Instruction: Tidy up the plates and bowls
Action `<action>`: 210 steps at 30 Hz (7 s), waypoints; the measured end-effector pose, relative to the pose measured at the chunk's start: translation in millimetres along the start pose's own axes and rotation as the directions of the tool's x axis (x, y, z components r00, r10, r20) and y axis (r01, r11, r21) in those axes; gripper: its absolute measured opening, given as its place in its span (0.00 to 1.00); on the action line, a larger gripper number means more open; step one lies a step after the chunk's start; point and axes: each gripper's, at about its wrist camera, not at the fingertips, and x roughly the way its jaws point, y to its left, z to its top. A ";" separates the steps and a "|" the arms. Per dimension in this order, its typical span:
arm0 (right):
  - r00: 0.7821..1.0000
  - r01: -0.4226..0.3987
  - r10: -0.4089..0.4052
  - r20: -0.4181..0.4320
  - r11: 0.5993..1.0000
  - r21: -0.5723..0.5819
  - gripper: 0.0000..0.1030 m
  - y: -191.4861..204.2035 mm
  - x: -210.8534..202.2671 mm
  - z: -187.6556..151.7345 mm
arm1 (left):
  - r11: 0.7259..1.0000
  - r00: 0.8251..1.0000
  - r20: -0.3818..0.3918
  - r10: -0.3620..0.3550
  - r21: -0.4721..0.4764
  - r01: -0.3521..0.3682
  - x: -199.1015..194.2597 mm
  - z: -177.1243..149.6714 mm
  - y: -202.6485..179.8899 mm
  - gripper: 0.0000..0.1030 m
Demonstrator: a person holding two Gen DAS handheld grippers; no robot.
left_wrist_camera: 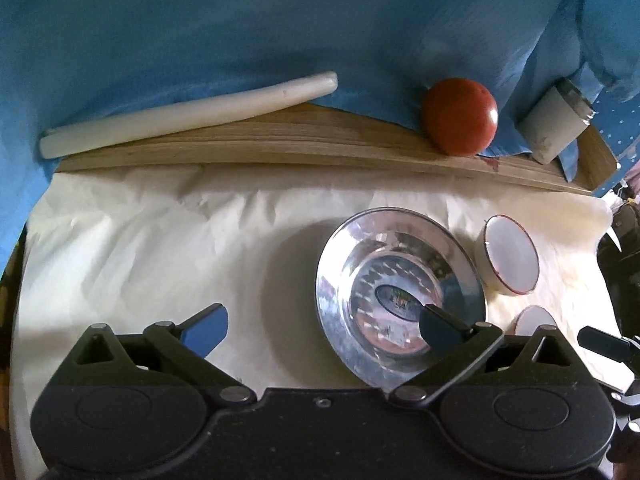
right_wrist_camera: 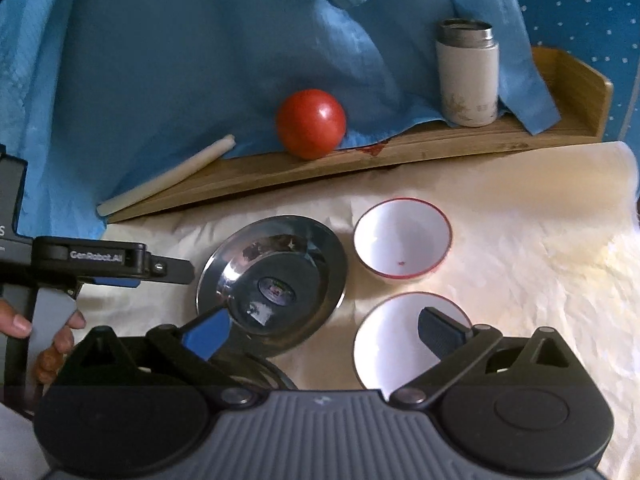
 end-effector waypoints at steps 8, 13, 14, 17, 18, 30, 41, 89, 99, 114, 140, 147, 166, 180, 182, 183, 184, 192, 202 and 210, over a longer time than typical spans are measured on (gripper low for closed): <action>0.997 0.016 -0.013 -0.072 0.999 0.041 1.00 -3.2 20.9 13.2 | 0.998 0.999 -0.031 0.038 -0.041 -0.039 14.3 5.1 5.7 0.99; 0.996 0.002 0.001 -0.086 0.999 0.034 1.00 -3.4 29.6 18.1 | 0.998 0.998 -0.040 0.053 -0.042 -0.054 20.1 7.8 6.9 0.99; 0.996 0.000 0.003 -0.088 0.999 0.033 1.00 -3.7 30.6 18.7 | 0.997 0.998 -0.041 0.056 -0.041 -0.058 20.8 8.1 7.0 0.99; 0.995 -0.007 0.010 -0.097 0.999 0.035 1.00 -4.5 35.3 20.3 | 0.997 0.997 -0.044 0.069 -0.040 -0.071 23.2 8.9 7.1 0.99; 0.995 -0.009 0.013 -0.100 0.999 0.038 1.00 -4.8 36.4 20.7 | 0.996 0.996 -0.046 0.070 -0.042 -0.072 23.9 9.1 7.2 0.99; 0.987 -0.066 0.075 -0.142 0.995 0.068 1.00 -8.4 55.5 23.7 | 0.994 0.994 -0.074 0.084 -0.059 -0.088 29.6 10.6 11.3 0.99; 0.977 -0.133 0.146 -0.153 0.987 0.089 0.99 -8.7 71.7 29.2 | 0.994 0.996 -0.085 0.038 -0.096 -0.046 31.7 13.1 15.1 0.99; 0.992 -0.068 0.076 -0.097 0.994 0.085 0.18 -0.2 74.7 41.6 | 0.986 0.999 0.029 -0.031 -0.162 0.035 11.2 11.5 19.8 0.16; 0.993 -0.107 0.111 -0.049 0.991 0.077 0.18 5.2 43.7 37.2 | 0.988 0.994 0.102 -0.028 -0.146 0.043 -26.4 2.1 11.9 0.15; 0.986 -0.149 0.152 -0.075 0.988 0.045 0.20 7.3 6.6 4.4 | 0.993 0.995 0.093 -0.022 -0.111 0.033 -56.5 -30.6 1.2 0.16; 0.966 -0.168 0.165 -0.201 0.986 0.003 0.22 0.5 -24.3 -48.2 | 0.999 0.998 -0.034 -0.047 0.003 0.047 -63.6 -87.5 -13.0 0.20; 0.959 -0.168 0.164 -0.233 0.986 0.000 0.24 -1.4 -23.9 -55.9 | 0.999 0.997 -0.064 -0.034 0.037 0.037 -61.1 -95.8 -18.2 0.21; 0.935 -0.170 0.149 -0.321 0.985 -0.039 0.27 7.5 -12.3 -61.8 | 0.989 0.992 -0.123 0.030 0.147 -0.012 -54.9 -106.3 -26.3 0.25; 0.931 -0.163 0.148 -0.332 0.987 -0.017 0.29 6.4 -9.1 -60.4 | 0.981 0.992 -0.114 0.052 0.193 -0.029 -52.0 -107.5 -34.0 0.26; 0.931 -0.164 0.150 -0.333 0.986 -0.016 0.30 5.5 -8.4 -59.4 | 0.981 0.992 -0.114 0.053 0.192 -0.030 -51.9 -107.6 -34.0 0.27; 0.931 -0.164 0.149 -0.332 0.986 -0.016 0.31 5.9 -8.7 -59.7 | 0.981 0.992 -0.114 0.055 0.191 -0.032 -52.1 -107.4 -34.5 0.27; 0.931 -0.164 0.150 -0.333 0.986 -0.016 0.32 5.8 -8.4 -59.5 | 0.981 0.992 -0.114 0.055 0.192 -0.032 -51.9 -106.9 -34.6 0.27; 0.933 -0.149 0.136 -0.333 0.989 -0.013 0.40 5.0 -7.8 -58.3 | 0.981 0.993 -0.110 0.051 0.192 -0.029 -52.8 -105.3 -33.9 0.28; 0.934 -0.150 0.141 -0.328 0.989 -0.003 0.54 5.1 -6.9 -58.2 | 0.996 0.999 -0.036 -0.011 0.085 0.014 -67.7 -94.3 -14.6 0.48; 0.932 -0.164 0.150 -0.331 0.986 -0.013 0.78 9.6 -1.0 -53.7 | 1.000 1.000 0.004 0.023 0.003 -0.023 -77.0 -90.4 4.6 0.61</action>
